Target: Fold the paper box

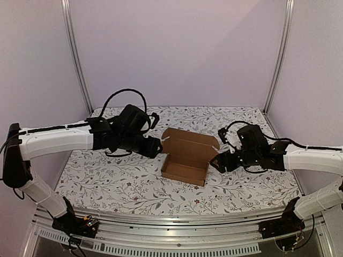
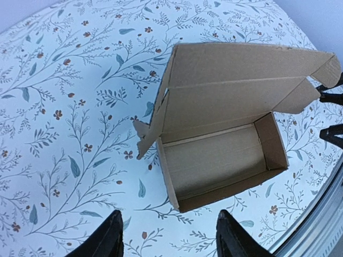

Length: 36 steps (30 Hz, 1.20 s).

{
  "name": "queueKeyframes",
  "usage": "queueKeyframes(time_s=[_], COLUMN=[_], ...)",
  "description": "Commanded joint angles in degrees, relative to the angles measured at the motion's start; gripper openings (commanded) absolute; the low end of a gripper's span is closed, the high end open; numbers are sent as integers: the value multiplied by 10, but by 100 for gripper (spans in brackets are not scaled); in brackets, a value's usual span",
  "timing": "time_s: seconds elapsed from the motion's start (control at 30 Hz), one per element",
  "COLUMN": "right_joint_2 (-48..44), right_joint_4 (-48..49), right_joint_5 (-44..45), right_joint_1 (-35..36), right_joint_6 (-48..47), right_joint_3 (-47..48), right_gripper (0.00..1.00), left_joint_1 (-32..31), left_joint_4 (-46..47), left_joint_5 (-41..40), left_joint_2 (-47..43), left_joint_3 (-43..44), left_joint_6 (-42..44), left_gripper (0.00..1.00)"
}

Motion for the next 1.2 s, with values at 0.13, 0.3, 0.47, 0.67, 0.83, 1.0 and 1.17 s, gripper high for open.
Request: queueKeyframes(time_s=[0.13, 0.3, 0.47, 0.67, 0.83, 1.0, 1.17], right_joint_2=[14, 23, 29, 37, 45, 46, 34], right_joint_4=[85, 91, 92, 96, 95, 92, 72], right_joint_5=[-60, -74, -80, -90, -97, -100, -118], right_joint_1=[-38, -49, -52, -52, -51, -51, -52], right_joint_6=[-32, -48, -53, -57, -63, -77, -102], right_joint_3=[-23, -24, -24, -22, -19, -19, -17], right_gripper=[65, 51, 40, 24, 7, 0, 0], left_joint_1=[39, 61, 81, 98, 108, 121, 136], left_joint_4=[51, 101, 123, 124, 140, 165, 175], left_joint_5=[65, 122, 140, 132, 126, 150, 192], left_joint_2=[-28, -34, -33, -23, -17, -10, 9], left_joint_3=[-43, -71, -79, -75, -78, -81, -79], left_joint_6=[154, 173, 166, 172, 177, 187, 207], left_gripper=[63, 65, 64, 64, 63, 63, 63])
